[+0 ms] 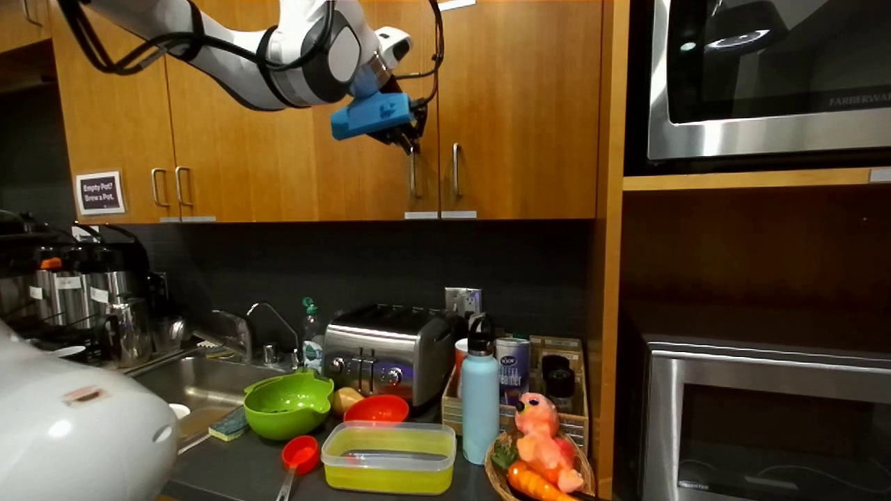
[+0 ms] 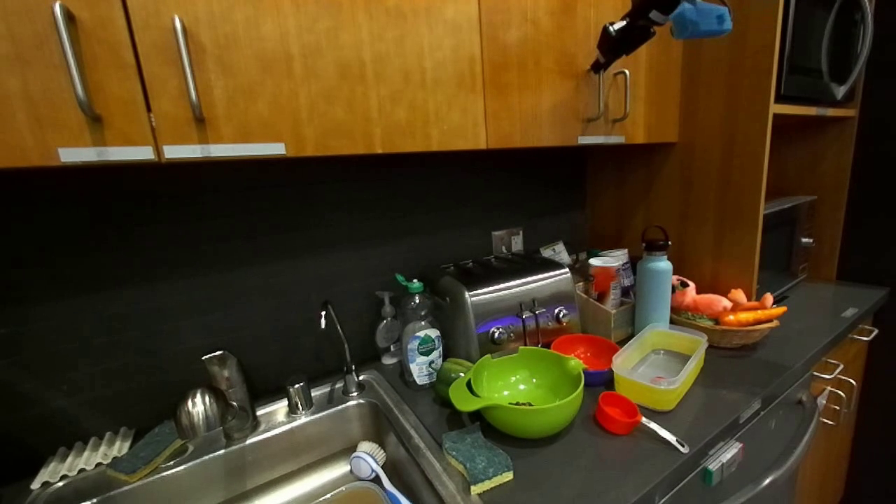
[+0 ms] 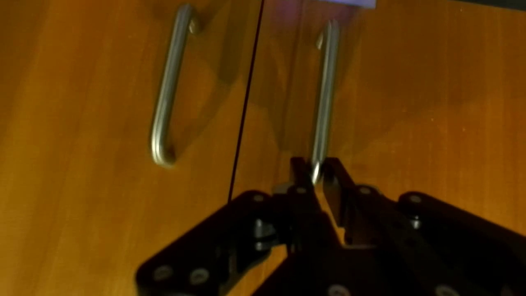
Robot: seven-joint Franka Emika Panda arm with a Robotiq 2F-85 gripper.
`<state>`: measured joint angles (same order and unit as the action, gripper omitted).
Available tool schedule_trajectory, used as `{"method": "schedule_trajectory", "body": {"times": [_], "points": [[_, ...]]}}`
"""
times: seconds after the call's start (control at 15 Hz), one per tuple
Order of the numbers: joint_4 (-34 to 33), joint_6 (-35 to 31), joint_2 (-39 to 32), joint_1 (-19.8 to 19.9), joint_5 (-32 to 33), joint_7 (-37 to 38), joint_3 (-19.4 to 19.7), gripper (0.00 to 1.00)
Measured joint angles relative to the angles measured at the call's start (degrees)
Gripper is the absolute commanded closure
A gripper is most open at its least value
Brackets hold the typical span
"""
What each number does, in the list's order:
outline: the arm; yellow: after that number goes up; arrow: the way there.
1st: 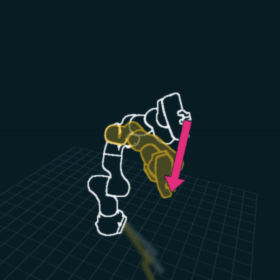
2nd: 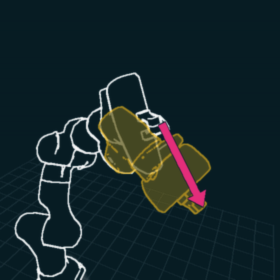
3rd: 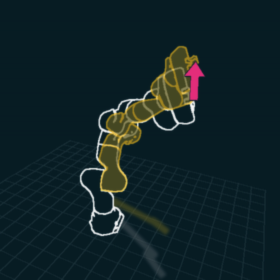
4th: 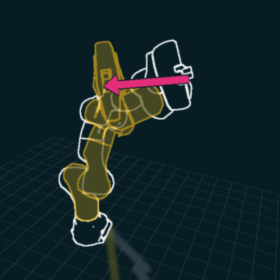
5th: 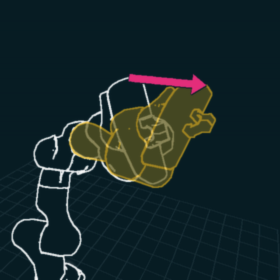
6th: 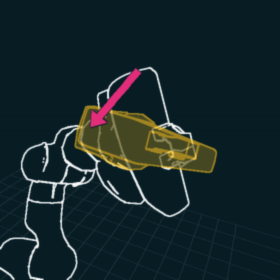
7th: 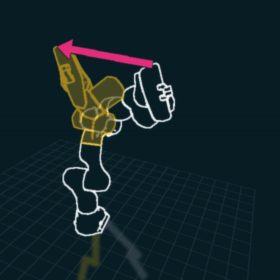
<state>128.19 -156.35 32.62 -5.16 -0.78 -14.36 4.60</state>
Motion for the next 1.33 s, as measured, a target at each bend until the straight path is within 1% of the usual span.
{"method": "schedule_trajectory", "body": {"times": [0.2,0.27,0.33,0.4,0.6,0.93,1.13,1.33], "points": [[-2.1,1.1,2.9,0.8,0.2,3.4,-3.0,0.96],[-2.5,1.4,3.8,0.8,0.2,4.5,-4.0,0.59],[-2.9,1.6,4.5,0.8,0.2,5.3,-4.7,0.58],[-3.0,1.6,4.9,0.8,0.2,6.0,-5.2,0.54],[-2.7,1.6,5.5,2.1,1.2,7.4,-5.9,0.34],[1.1,0.6,5.6,6.6,2.9,10.4,-6.2,0.01],[3.4,-1.2,5.6,8.6,3.0,13.2,-7.3,0.00],[4.9,-2.8,5.4,10.8,3.1,16.8,-9.5,0.00]]}}
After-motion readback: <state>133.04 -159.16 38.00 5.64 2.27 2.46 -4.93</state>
